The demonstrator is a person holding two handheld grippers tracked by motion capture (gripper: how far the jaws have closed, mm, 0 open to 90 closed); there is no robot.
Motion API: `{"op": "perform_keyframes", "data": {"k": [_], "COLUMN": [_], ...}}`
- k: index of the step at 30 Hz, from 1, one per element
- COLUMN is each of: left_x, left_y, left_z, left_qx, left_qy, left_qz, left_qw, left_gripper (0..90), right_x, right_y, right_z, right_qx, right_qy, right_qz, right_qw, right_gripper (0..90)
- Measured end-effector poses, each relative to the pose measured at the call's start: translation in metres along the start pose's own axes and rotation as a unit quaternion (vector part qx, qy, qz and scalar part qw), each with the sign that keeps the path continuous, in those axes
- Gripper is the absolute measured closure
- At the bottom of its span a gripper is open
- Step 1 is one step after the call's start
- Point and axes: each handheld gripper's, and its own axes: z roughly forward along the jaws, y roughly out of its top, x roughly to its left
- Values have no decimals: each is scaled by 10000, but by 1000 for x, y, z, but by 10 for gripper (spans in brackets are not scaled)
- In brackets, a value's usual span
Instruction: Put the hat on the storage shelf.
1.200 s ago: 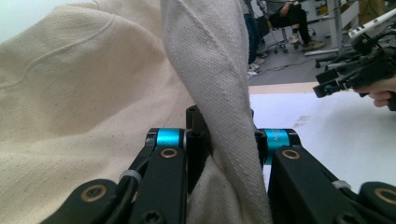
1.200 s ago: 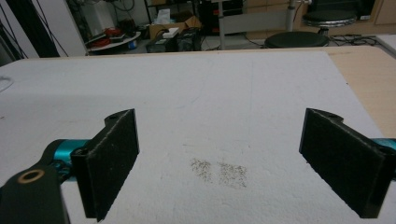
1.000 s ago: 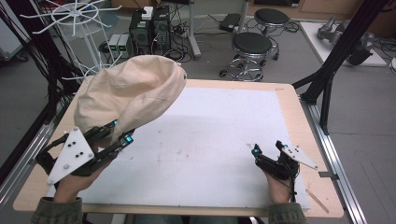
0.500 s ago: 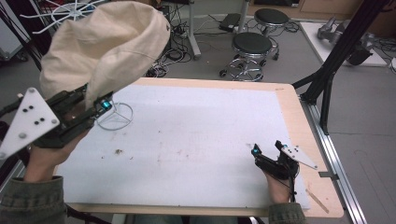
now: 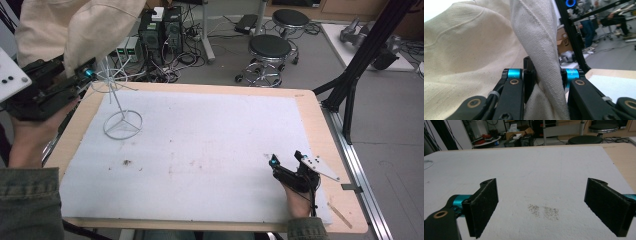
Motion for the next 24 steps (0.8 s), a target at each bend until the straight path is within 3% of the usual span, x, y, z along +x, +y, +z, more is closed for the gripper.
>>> {"op": "perform_keyframes", "data": {"k": [3, 15, 20, 24], "left_x": [1, -9, -14, -17], "left_y": [-12, -66, -85, -90], "left_z": [5, 5, 5, 6], "left_qx": [28, 130, 158, 136], "left_qy": [115, 142, 175, 172], "left_qz": [-145, -695, -784, -828], "left_qw": [9998, 9974, 9966, 9963], "left_gripper": [763, 764, 759, 755], "right_x": [0, 0, 0, 1], "right_y": [0, 0, 0, 0], "right_z": [0, -1, 0, -1], "right_qx": [1, 7, 2, -5], "right_qy": [7, 1, -3, -4], "right_qz": [0, -10, -28, -2], "right_qw": [10000, 10000, 10000, 10000], "right_gripper": [111, 111, 111, 111]}}
